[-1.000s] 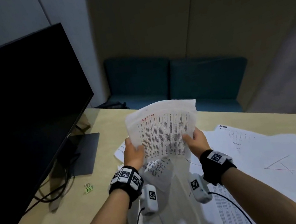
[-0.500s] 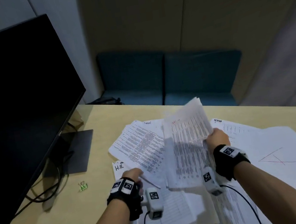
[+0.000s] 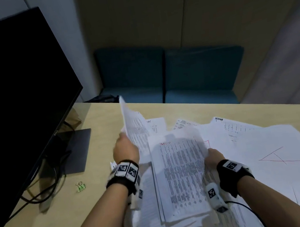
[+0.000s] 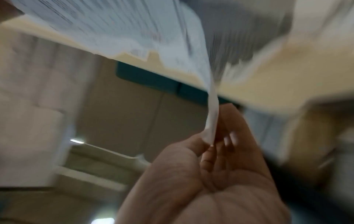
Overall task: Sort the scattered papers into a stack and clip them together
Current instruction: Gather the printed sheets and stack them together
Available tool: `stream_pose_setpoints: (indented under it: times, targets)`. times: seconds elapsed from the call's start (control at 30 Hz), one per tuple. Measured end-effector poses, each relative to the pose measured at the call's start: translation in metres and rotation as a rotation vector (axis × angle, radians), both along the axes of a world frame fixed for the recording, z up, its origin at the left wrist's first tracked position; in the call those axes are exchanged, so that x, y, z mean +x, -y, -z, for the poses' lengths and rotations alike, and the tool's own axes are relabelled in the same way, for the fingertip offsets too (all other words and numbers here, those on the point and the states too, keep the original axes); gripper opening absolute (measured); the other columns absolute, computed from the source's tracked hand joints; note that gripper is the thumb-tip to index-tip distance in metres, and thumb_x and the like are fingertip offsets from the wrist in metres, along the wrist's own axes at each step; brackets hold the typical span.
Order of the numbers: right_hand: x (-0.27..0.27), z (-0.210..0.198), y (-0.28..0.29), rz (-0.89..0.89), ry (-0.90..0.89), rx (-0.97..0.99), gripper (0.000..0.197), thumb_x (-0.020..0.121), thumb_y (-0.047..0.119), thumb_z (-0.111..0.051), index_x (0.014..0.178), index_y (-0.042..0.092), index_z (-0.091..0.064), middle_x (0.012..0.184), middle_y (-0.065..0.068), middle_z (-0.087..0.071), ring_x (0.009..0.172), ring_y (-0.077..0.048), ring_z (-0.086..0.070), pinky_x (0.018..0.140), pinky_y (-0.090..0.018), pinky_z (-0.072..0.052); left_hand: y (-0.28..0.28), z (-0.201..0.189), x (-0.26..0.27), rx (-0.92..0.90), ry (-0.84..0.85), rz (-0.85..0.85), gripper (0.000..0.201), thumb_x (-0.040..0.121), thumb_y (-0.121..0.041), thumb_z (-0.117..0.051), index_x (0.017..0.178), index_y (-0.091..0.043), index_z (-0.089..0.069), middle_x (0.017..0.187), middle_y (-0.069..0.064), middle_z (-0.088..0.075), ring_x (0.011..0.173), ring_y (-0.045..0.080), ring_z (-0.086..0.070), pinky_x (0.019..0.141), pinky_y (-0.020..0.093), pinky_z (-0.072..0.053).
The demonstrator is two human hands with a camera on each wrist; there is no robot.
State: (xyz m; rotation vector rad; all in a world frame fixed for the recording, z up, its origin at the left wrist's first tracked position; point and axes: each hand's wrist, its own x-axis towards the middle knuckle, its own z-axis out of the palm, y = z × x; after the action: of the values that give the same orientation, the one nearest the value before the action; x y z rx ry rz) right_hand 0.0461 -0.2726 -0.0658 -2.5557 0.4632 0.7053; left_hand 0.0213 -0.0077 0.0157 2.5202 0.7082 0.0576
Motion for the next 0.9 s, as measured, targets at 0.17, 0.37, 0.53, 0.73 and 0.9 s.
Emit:
stream_pose_setpoints:
  times: [0.17, 0.37, 0.53, 0.73, 0.9]
  targets:
    - [-0.001, 0.009, -0.005, 0.018, -0.006, 0.112, 0.028, 0.092, 0.007, -0.043, 0.116, -0.004, -0.053, 0.122, -0.023, -0.059, 0.112, -0.034, -0.057, 0.082, -0.032, -0.042, -0.001, -0.063, 0.015, 0.246, 0.163, 0.167, 0.023, 0.091, 0.002, -0.039, 0.113, -0.001, -0.043, 0.101, 0.023, -0.065, 0.090, 0.042, -0.064, 0.063, 0.039, -0.038]
    - [0.000, 0.006, -0.010, 0.159, -0.003, 0.255, 0.036, 0.096, 0.007, -0.036, 0.126, -0.009, -0.047, 0.135, -0.026, -0.049, 0.123, -0.036, -0.049, 0.098, -0.036, -0.039, -0.021, -0.071, 0.019, -0.126, 0.262, -0.044, 0.016, 0.095, -0.005, -0.040, 0.106, -0.001, -0.052, 0.103, 0.020, -0.063, 0.082, 0.032, -0.052, 0.067, 0.035, -0.035]
    - [-0.006, 0.001, -0.009, 0.372, -0.010, 0.580, 0.067, 0.100, 0.047, -0.023, 0.146, -0.001, -0.030, 0.154, -0.019, -0.029, 0.141, -0.035, -0.030, 0.116, -0.045, -0.025, -0.025, -0.008, -0.010, -0.256, -0.007, -0.052, 0.008, 0.093, -0.005, -0.041, 0.086, -0.008, -0.044, 0.090, 0.010, -0.051, 0.081, 0.027, -0.047, 0.071, 0.033, -0.038]
    - [-0.006, 0.020, -0.003, 0.387, -0.091, 0.692, 0.090, 0.078, 0.074, -0.044, 0.146, 0.016, -0.035, 0.149, -0.009, -0.040, 0.133, -0.034, -0.042, 0.108, -0.052, -0.034, -0.002, 0.068, -0.060, -0.379, -0.330, 0.011, 0.013, 0.090, -0.004, -0.042, 0.084, -0.010, -0.051, 0.100, 0.013, -0.058, 0.092, 0.028, -0.056, 0.078, 0.029, -0.042]
    - [-0.010, 0.031, -0.008, 0.109, -0.032, 0.390, 0.069, 0.073, 0.026, -0.076, 0.128, -0.001, -0.043, 0.126, -0.019, -0.057, 0.109, -0.033, -0.058, 0.093, -0.041, -0.049, 0.009, 0.082, -0.074, -0.356, -0.487, 0.147, 0.025, 0.087, -0.010, -0.046, 0.065, -0.017, -0.036, 0.071, 0.000, -0.044, 0.076, 0.022, -0.047, 0.069, 0.026, -0.038]
